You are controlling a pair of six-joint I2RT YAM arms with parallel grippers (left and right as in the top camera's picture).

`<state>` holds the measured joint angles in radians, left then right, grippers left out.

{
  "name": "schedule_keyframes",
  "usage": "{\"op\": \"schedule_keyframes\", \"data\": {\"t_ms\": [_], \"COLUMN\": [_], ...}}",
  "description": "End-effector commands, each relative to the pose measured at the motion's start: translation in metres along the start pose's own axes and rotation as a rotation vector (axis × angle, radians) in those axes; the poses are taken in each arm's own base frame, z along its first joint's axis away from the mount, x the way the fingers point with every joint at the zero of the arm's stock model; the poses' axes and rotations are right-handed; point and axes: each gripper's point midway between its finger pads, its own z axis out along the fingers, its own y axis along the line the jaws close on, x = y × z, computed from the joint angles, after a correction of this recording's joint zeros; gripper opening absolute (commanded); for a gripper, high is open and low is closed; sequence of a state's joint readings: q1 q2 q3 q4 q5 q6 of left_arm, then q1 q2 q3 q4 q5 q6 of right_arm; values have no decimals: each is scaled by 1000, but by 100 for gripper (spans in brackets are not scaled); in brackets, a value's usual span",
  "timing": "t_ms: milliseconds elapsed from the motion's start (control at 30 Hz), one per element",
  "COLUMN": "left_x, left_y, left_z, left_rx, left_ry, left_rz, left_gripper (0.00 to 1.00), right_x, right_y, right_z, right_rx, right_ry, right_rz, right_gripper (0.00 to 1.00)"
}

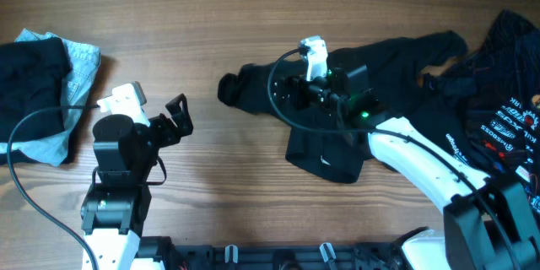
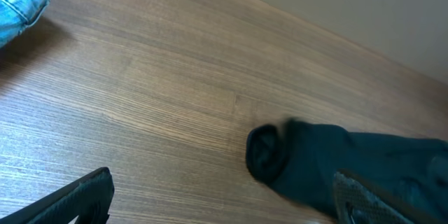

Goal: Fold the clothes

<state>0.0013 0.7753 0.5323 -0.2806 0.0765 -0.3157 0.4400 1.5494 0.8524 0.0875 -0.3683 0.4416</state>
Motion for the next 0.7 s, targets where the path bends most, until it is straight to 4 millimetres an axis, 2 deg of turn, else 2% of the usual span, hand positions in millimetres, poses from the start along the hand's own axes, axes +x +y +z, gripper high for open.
{"op": "schedule_keyframes", "data": {"t_ms": [0,33,67,100,200,267,300,367,433,467,600,667], "left_x": [-12,-11,-9,-2,31,56,73,105,129,147,207,239], "left_y": [-6,-14,-20,-27,-50,-67,-82,-116,-144,-163,-207,-221], "left_z": [-3,-2,-1,3,18,31,40,52,58,61,64,62], "left_rx": [24,69,105,147,253,287,314,373,432,469,544,561], "left_ry": [-33,-27,-10,32,203,315,380,476,527,560,680,740], "left_rz": [17,19,7,-44,-150,-201,-220,-235,-214,-212,-254,-267], "left_gripper": [100,100,100,100,100,100,100,100,100,100,98,91], "right_x": [-10,-6,-4,2,14,23,30,36,38,40,46,48], "right_y": [-75,-105,-124,-151,-187,-198,-205,-211,-211,-211,-210,-209], "right_z": [-30,-54,-71,-99,-148,-164,-173,-181,-182,-182,-183,-184], "right_rx": [294,401,473,573,687,723,745,765,768,768,771,772], "right_ry": [-39,-26,-22,-16,4,48,67,80,87,93,118,124], "right_rz": [116,178,219,282,373,350,373,408,415,416,428,431], "right_gripper": [100,100,100,100,100,100,100,100,100,100,100,100]}}
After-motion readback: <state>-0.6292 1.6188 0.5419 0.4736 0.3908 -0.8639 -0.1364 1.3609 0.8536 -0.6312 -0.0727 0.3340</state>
